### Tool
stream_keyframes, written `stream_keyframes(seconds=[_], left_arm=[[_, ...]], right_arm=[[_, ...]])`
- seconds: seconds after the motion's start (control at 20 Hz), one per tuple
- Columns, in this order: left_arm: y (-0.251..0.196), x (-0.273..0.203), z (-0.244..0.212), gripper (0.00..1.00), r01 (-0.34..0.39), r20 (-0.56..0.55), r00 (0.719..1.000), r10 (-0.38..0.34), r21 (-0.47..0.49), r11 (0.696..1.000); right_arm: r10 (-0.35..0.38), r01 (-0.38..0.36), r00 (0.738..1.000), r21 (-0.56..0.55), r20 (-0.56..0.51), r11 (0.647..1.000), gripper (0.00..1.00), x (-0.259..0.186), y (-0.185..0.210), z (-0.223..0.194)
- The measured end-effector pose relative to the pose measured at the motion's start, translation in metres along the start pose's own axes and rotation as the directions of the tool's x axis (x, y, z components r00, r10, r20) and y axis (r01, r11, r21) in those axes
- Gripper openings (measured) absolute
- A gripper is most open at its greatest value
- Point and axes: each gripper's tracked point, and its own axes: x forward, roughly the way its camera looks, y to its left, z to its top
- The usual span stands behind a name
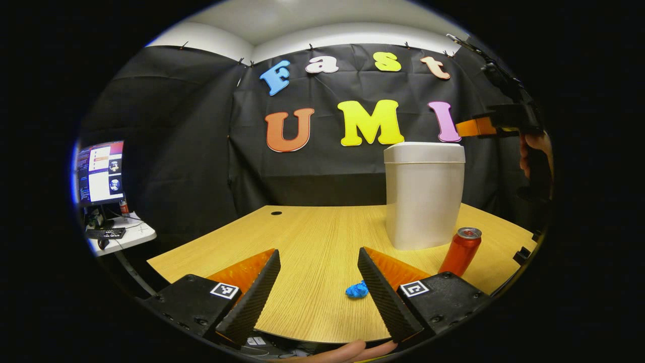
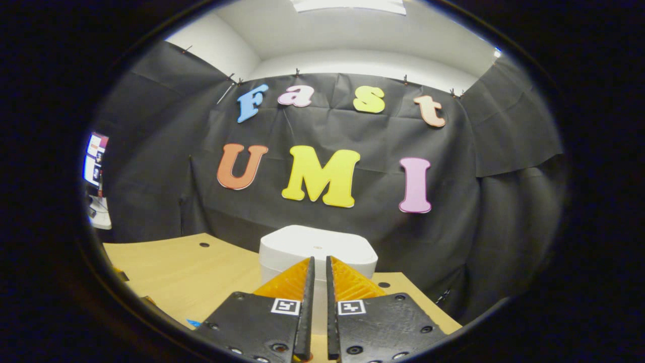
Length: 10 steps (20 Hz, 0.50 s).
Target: Press the lid of the desktop garbage bin to open it, pick up the crumpled paper on the desktop and throw it into the bin, then pick up the pop can on the desktop and drop it into the bin, and finally close the garbage bin lid.
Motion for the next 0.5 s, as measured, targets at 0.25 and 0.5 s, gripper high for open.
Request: stream_keyframes(seconds=[0.25, 0.5], left_arm=[[0.008, 0.002, -0.003, 1.0, -0.007, -0.004, 1.0, 0.007, -0.017, 1.0], [0.011, 0.005, -0.006, 1.0, -0.007, -0.012, 1.0, 0.007, -0.03, 1.0]], right_arm=[[0.012, -0.007, 0.998, 0.092, -0.056, 0.996, 0.0, 0.035, 0.014, 0.012], [-0.012, 0.031, 0.991, 0.143, -0.131, 0.989, 0.0, 0.067, 0.008, 0.003]])
